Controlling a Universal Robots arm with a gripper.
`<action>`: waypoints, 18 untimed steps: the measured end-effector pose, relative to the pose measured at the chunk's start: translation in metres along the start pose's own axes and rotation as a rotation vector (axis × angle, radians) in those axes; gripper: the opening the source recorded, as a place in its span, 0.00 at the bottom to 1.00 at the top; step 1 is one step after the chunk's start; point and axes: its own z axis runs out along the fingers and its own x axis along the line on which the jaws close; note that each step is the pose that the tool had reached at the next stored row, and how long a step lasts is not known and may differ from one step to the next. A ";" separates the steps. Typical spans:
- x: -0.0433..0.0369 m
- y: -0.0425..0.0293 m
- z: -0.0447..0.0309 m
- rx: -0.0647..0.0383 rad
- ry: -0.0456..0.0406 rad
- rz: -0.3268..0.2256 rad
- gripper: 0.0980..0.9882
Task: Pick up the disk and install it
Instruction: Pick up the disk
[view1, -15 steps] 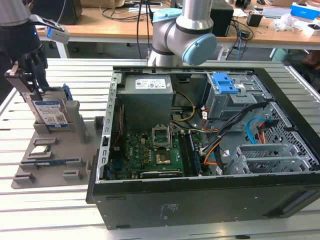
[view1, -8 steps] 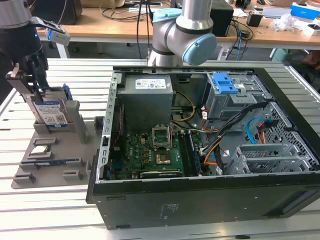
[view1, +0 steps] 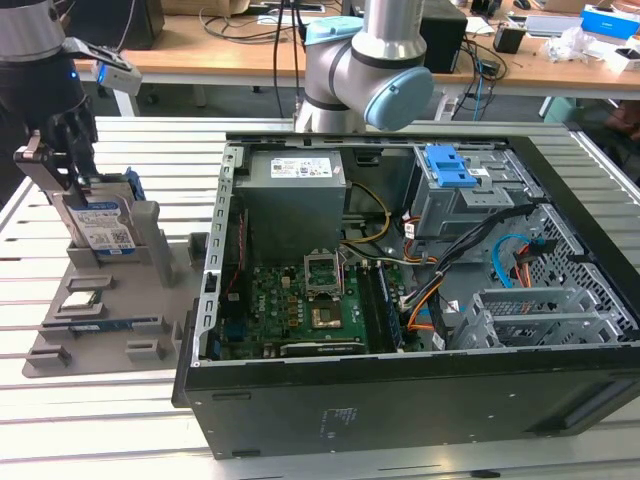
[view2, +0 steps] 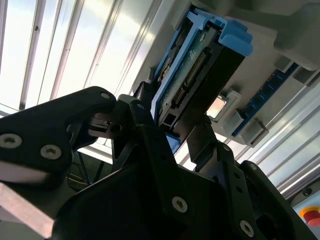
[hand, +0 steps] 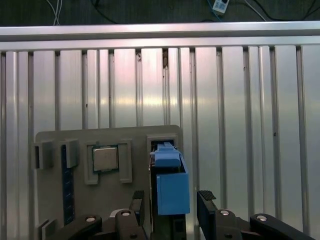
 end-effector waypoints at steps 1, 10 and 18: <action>0.0000 0.0000 0.0005 0.000 0.0000 0.000 0.50; 0.0000 -0.0003 0.0059 0.000 0.0001 0.000 0.50; -0.0001 -0.0003 0.0063 0.001 0.0028 -0.064 0.50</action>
